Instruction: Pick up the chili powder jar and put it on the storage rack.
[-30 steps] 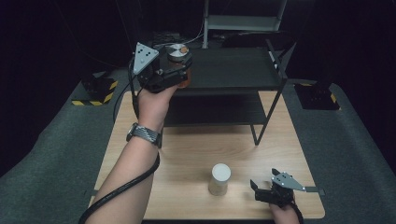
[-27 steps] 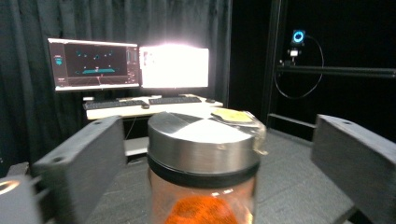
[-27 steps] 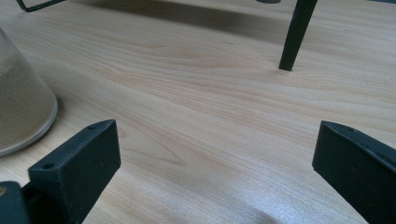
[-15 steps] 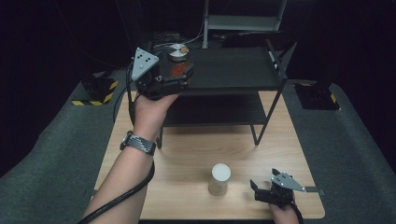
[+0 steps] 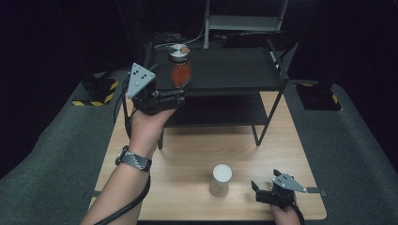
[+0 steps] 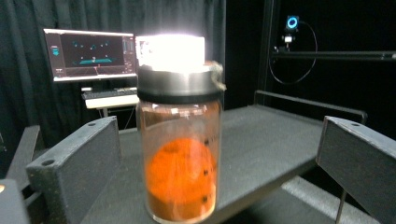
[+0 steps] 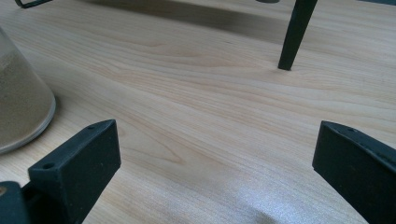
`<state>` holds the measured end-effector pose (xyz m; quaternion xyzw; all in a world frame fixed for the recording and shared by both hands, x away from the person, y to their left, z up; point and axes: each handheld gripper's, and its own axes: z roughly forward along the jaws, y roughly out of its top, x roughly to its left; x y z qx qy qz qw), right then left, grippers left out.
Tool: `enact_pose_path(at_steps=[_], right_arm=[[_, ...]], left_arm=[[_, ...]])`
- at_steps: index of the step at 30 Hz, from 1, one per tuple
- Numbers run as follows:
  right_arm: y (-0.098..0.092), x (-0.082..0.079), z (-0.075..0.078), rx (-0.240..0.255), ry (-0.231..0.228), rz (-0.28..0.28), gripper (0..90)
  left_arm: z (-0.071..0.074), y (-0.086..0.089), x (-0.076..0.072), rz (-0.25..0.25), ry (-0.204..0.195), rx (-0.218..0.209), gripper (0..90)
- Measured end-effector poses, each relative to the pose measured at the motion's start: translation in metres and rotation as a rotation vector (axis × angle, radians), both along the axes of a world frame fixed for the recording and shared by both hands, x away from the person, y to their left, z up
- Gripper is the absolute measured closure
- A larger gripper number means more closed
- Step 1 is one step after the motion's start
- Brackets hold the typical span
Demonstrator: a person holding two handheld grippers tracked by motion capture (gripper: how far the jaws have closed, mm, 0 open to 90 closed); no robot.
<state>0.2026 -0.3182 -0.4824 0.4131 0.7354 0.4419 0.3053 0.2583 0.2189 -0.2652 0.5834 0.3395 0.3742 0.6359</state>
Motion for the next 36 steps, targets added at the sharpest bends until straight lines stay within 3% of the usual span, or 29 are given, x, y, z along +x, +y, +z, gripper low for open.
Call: enact_pose_path(at_steps=[15, 27, 36], right_arm=[[0.001, 0.0, 0.0, -0.009, -0.003, 0.006, 0.2], [0.001, 0.0, 0.0, -0.01, -0.003, 0.006, 0.2], [0.001, 0.0, 0.0, -0.014, -0.005, 0.007, 0.2]], left_arm=[[-0.031, 0.007, -0.024, -0.025, 0.032, 0.041, 0.3], [-0.057, 0.006, -0.035, -0.04, 0.062, 0.074, 0.3], [-0.08, 0.007, -0.043, -0.051, 0.079, 0.07, 0.3]])
